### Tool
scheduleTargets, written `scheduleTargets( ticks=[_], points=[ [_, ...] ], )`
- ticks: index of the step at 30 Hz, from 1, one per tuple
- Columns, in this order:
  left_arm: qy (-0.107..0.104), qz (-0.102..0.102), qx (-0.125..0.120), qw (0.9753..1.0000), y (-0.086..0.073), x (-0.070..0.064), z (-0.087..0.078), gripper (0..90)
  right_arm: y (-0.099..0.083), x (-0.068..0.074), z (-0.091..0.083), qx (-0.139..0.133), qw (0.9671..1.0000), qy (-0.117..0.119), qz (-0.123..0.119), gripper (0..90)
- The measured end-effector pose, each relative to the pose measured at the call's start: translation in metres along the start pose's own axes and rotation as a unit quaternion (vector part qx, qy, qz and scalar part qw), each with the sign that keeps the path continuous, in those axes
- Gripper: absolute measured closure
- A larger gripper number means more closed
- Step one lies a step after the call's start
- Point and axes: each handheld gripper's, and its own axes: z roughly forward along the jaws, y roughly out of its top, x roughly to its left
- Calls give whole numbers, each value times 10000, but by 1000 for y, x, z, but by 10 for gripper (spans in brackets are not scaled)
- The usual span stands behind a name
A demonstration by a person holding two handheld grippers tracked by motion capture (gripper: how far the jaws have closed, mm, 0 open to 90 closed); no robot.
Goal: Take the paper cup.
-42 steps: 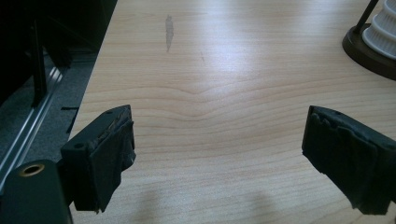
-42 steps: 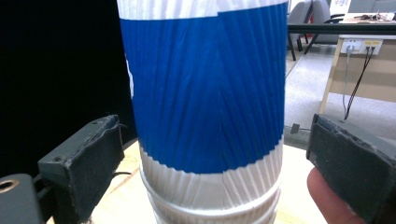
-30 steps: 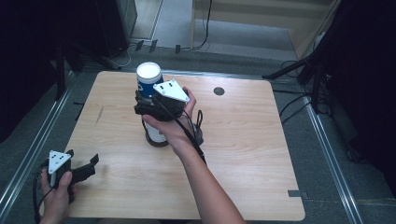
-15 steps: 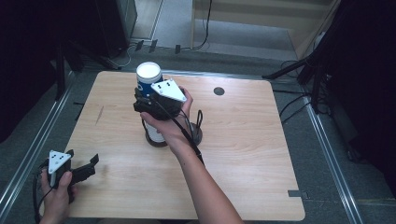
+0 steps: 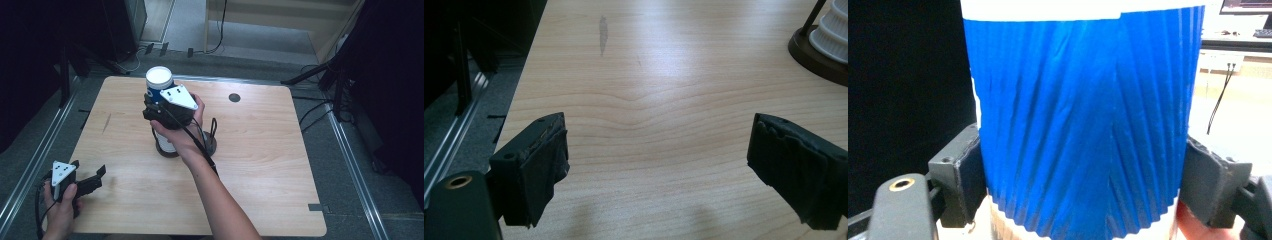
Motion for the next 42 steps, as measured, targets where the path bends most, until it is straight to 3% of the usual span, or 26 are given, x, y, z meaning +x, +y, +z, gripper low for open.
scheduleTargets(
  ticks=[11, 13, 42],
  points=[
    [-38, -24, 14, 10000, 0, 1, 0, 106, 18, 1, -4, -124, 9999, -41, -75, 184],
    [-91, -40, 35, 9999, 0, 1, 0, 151, 19, 1, -4, -127, 9999, -32, -69, 185],
    [-100, -18, 115, 9999, 1, 1, 2, 143, 58, 4, -10, -431, 9990, -26, -100, 185]
  ],
)
